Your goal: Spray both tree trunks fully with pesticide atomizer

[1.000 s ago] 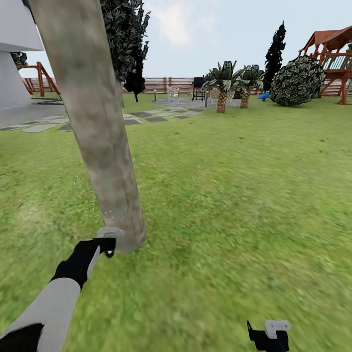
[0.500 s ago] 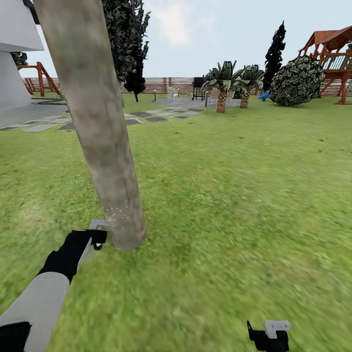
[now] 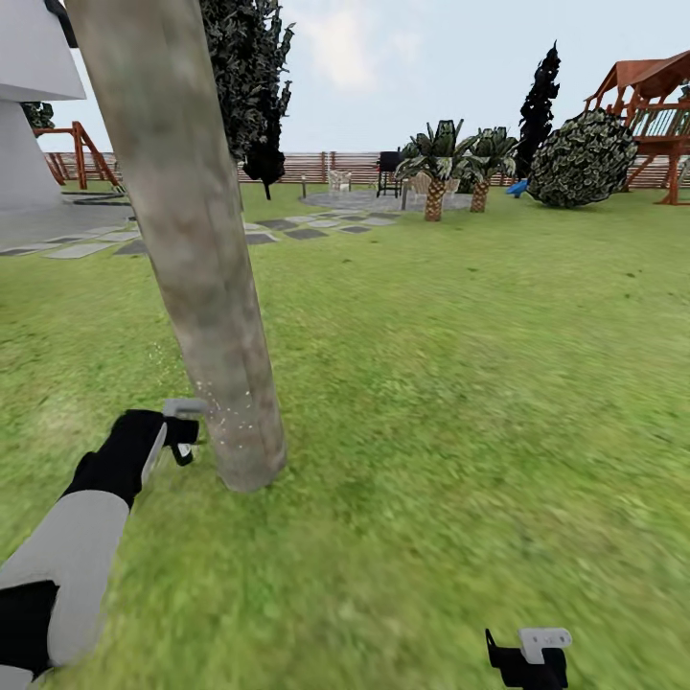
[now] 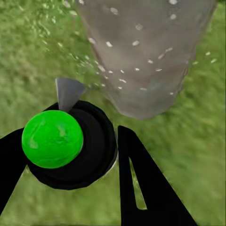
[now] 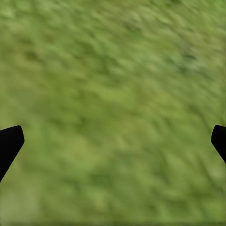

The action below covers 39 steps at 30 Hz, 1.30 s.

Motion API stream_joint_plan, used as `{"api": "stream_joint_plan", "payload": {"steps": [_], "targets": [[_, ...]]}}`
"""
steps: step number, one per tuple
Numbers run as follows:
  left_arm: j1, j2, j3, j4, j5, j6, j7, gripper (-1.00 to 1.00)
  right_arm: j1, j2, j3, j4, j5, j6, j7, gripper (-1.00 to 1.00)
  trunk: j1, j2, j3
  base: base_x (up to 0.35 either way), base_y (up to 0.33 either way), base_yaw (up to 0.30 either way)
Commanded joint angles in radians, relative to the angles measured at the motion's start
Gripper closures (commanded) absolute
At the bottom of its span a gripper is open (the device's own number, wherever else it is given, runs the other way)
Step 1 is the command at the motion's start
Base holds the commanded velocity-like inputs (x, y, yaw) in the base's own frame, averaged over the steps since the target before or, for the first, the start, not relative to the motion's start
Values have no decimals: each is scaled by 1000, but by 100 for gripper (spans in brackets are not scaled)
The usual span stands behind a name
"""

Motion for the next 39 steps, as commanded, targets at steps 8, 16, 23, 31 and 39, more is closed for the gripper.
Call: {"api": "stream_joint_plan", "payload": {"steps": [8,16,23,31,39], "targets": [[-72,-3,-4,-4,-2,54,-27,100,-1,0,-7,1,11,-4,-3,-100,0,0,-1,0,0,0],[-64,-6,-9,-4,-27,61,-18,100,-1,0,-7,1,11,-4,-3,-100,0,0,-1,0,0,0],[-34,-7,-8,-2,-37,53,-10,100,-1,0,-6,1,11,-4,-3,-100,0,0,-1,0,-186,0],[-32,-6,-5,-2,-38,52,-7,100,-1,0,-6,1,11,-4,-3,-100,0,0,-1,0,-269,0],[-31,-3,1,0,-39,52,-7,100,-1,0,-7,1,11,-4,-3,-100,0,0,-1,0,-270,1]]}}
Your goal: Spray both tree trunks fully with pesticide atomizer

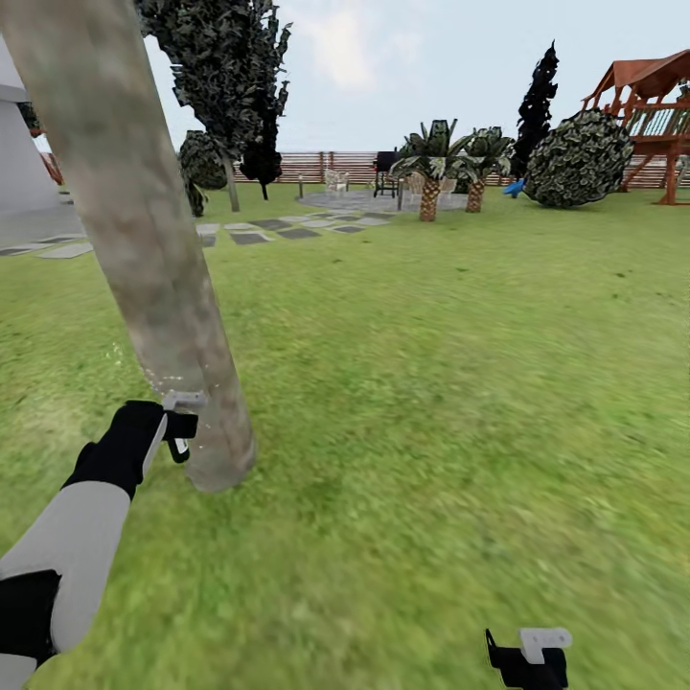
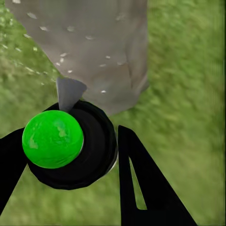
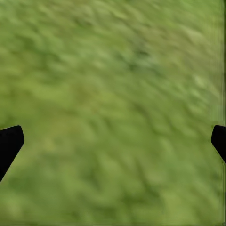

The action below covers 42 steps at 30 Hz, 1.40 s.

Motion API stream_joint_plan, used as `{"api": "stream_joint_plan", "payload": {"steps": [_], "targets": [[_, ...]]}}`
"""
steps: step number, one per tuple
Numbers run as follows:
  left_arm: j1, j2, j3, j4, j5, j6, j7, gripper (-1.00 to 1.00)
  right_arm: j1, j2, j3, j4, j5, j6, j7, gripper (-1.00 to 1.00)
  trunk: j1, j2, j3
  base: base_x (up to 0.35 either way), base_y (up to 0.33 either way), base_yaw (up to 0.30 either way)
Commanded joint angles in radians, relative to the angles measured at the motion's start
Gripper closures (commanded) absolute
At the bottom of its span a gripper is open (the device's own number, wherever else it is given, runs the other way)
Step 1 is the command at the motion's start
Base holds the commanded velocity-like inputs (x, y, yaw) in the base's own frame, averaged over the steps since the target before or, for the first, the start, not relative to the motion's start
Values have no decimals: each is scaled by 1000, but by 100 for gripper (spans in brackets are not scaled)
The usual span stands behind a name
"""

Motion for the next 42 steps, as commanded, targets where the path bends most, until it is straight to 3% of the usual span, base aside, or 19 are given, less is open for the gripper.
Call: {"api": "stream_joint_plan", "payload": {"steps": [1,15,19,23,29,32,36,42], "targets": [[3,1,4,-1,-10,4,-7,100,-1,0,-6,2,11,-4,-3,-100,0,0,-1,0,-270,85],[54,0,4,2,-9,3,4,100,-1,1,-5,2,11,-4,-2,-100,0,0,-1,0,-271,220],[72,2,7,14,-9,-30,8,100,-1,1,-5,2,11,-4,-1,-100,0,0,-1,0,-271,8],[122,2,28,15,-2,-80,108,100,-1,1,-5,2,11,-4,-1,-100,0,0,-1,0,-271,1],[155,-4,32,16,34,-119,124,100,-1,2,-5,2,11,-4,-1,-100,0,0,-1,0,-271,166],[192,-6,61,18,55,-163,159,100,-1,3,-5,2,11,-4,-1,-100,0,0,-1,0,-271,273],[205,-8,96,17,62,-170,177,100,-1,3,-5,2,11,-4,-1,-100,0,0,-1,0,-271,273],[221,-8,106,19,61,-172,179,100,-1,2,-5,2,11,-4,-1,-100,0,0,-1,127,-247,59]]}}
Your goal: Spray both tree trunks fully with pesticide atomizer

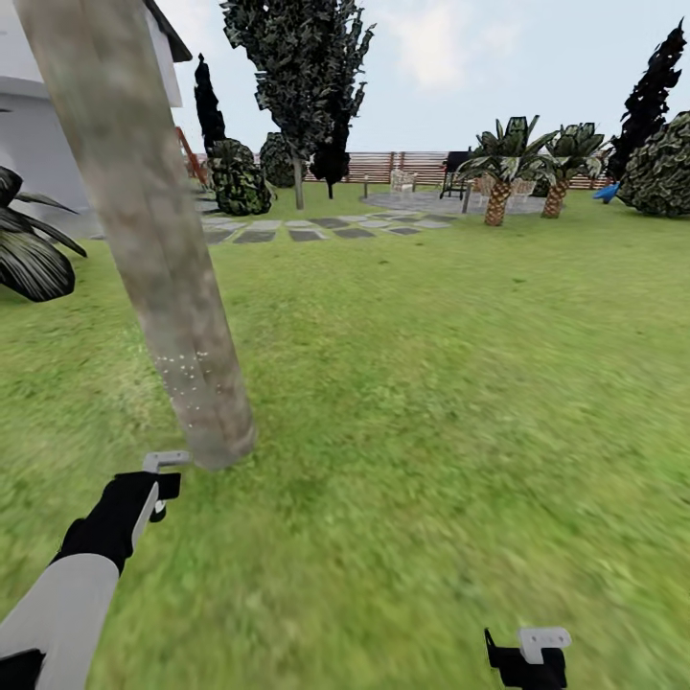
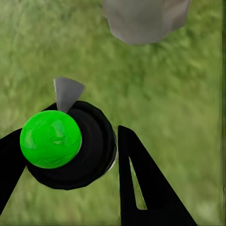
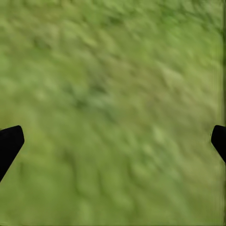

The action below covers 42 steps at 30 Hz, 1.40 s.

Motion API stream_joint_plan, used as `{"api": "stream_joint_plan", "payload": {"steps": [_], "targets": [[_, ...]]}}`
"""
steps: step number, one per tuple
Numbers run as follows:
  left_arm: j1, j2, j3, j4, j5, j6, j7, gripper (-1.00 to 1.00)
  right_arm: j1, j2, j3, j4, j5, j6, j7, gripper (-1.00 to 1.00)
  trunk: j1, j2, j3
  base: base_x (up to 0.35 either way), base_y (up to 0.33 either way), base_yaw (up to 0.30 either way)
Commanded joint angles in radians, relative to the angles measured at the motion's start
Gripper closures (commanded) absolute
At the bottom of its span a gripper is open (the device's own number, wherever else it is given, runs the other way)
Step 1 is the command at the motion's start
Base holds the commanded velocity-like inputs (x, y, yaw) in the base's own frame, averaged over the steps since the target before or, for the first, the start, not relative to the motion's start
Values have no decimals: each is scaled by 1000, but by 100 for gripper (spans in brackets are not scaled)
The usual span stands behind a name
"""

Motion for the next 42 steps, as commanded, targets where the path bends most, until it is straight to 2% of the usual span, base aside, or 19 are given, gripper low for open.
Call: {"api": "stream_joint_plan", "payload": {"steps": [1,12,14,17,19,32,33,35,36,38,42], "targets": [[3,0,2,-1,-7,5,-2,100,-1,0,-6,2,11,-4,-3,-100,0,0,-1,234,-188,3],[10,3,5,-1,-9,-31,0,100,-1,-2,-7,2,11,-4,-3,-100,0,0,-1,269,-170,0],[35,5,15,-1,-7,-34,0,100,-1,0,-7,2,11,-4,-3,-100,0,0,-1,273,-169,54],[49,5,44,-1,-8,-39,0,100,-1,0,-6,2,11,-4,-3,-100,0,0,-1,259,-175,216],[52,1,51,-1,-9,-41,0,100,-1,0,-6,2,11,-4,-3,-100,0,0,-1,237,-192,264],[53,-2,45,22,-18,-73,0,100,-1,0,-6,2,11,-4,-3,-100,0,0,-1,228,-201,262],[53,-2,45,28,-20,-73,9,100,-1,0,-6,2,11,-4,-3,-100,0,0,-1,225,-201,75],[53,0,45,70,-17,-76,96,100,-1,0,-6,2,11,-4,-2,-100,0,0,-1,118,-118,22],[53,0,45,90,-10,-76,121,100,-1,0,-6,2,11,-4,-1,-100,0,0,-1,23,-23,4],[53,0,49,96,-7,-80,130,100,-1,0,-6,2,11,-4,-1,-100,0,0,-1,11,-11,2],[53,-2,52,103,5,-128,132,100,-1,0,-6,2,11,-4,-1,-100,0,0,-1,70,-79,0]]}}
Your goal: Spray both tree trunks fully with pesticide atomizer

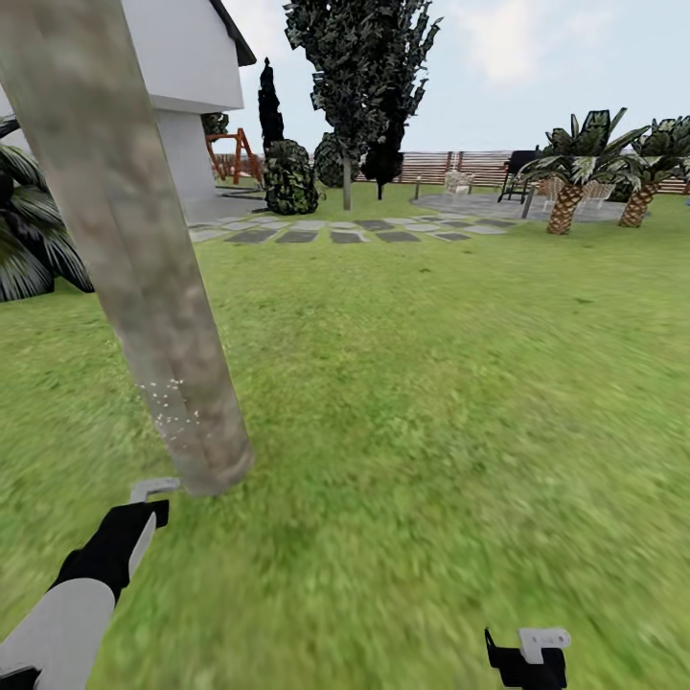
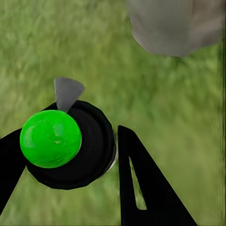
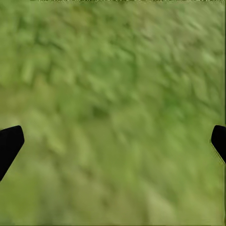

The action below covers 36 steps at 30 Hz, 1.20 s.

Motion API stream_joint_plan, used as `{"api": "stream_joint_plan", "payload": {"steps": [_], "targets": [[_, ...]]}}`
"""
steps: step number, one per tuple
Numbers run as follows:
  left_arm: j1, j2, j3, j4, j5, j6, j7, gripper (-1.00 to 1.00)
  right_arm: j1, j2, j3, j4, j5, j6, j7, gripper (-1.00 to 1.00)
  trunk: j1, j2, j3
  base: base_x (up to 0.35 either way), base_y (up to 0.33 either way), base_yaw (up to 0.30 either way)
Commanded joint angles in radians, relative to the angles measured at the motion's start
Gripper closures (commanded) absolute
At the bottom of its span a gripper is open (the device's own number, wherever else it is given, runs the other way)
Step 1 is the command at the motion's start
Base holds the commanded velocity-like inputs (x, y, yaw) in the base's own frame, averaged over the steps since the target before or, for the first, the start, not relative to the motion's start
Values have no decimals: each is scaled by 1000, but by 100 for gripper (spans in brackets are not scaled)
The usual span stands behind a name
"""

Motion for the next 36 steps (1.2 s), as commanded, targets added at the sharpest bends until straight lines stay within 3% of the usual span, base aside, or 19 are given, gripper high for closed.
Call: {"api": "stream_joint_plan", "payload": {"steps": [1,9,20,31,36], "targets": [[-1,-1,2,4,-10,2,-3,100,-1,0,-7,1,11,-4,-3,-100,0,0,-1,159,-188,0],[-1,-24,2,15,-10,-1,-6,100,-1,0,-7,0,11,-4,-4,-100,0,0,-1,200,-212,59],[-1,-25,2,15,-10,-1,-4,100,-1,0,-7,1,11,-4,-4,-100,0,0,-1,205,-214,264],[-1,-25,2,14,-10,1,-2,100,-1,0,-8,0,11,-4,-4,-100,0,0,-1,65,-255,17],[-1,-25,1,14,-11,2,-1,100,-1,0,-7,0,11,-4,-4,-100,0,0,-1,0,-271,237]]}}
